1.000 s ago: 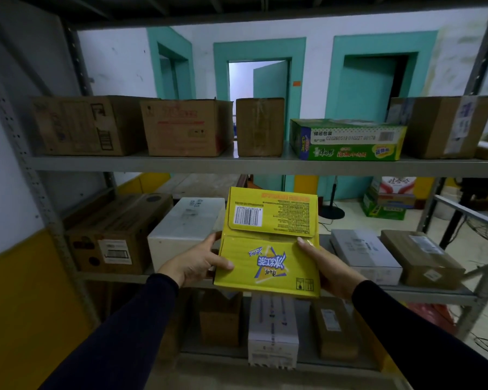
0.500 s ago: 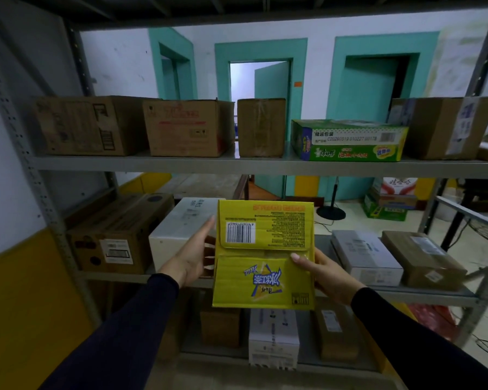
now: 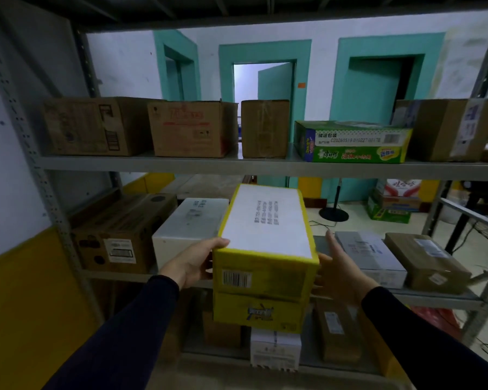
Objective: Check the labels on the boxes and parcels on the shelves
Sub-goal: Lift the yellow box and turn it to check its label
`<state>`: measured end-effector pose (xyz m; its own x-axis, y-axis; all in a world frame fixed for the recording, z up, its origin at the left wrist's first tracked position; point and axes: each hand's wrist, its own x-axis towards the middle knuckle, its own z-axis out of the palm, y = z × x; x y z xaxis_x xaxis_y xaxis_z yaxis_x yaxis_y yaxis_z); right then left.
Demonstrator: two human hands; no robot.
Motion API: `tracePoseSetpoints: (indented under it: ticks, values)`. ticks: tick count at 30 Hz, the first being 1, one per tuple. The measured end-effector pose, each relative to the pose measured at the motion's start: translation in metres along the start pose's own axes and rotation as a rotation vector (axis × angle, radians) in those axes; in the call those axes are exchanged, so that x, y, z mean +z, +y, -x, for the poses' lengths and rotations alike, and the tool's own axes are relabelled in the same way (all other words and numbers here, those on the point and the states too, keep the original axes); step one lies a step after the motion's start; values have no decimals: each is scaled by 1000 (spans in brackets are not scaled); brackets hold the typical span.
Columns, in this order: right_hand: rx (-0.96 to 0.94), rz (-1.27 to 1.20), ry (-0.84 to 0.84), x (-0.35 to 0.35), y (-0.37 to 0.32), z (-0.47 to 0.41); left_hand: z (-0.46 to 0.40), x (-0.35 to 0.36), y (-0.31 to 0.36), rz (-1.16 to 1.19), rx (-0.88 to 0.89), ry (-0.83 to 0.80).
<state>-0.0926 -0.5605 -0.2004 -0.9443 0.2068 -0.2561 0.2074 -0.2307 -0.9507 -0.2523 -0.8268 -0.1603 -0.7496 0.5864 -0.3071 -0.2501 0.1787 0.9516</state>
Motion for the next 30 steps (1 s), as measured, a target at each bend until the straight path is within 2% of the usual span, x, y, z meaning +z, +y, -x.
tracePoseSetpoints:
  ticks: [3, 5, 10, 14, 20, 23, 26, 30]
  values:
    - [52, 44, 60, 4, 9, -7, 6, -4, -9, -117, 30, -139]
    - [16, 86, 68, 7, 17, -8, 4, -10, -14, -147, 27, -199]
    - [-126, 159, 56, 19, 16, -1, 1, -18, -23, -237, 5, -142]
    - [-158, 192, 42, 19, 12, -1, 4, -15, -23, -217, 11, -112]
    - [-150, 75, 120, 19, 10, -7, 9, -6, -20, -112, 29, -107]
    - [-98, 48, 178, 20, 10, -13, 10, 7, -15, -29, 57, -9]
    - [-136, 62, 255, 22, 3, -15, 11, 9, -14, 70, -9, 87]
    - [-198, 334, 388, 20, -6, -9, 12, -11, -21, 306, -105, 107]
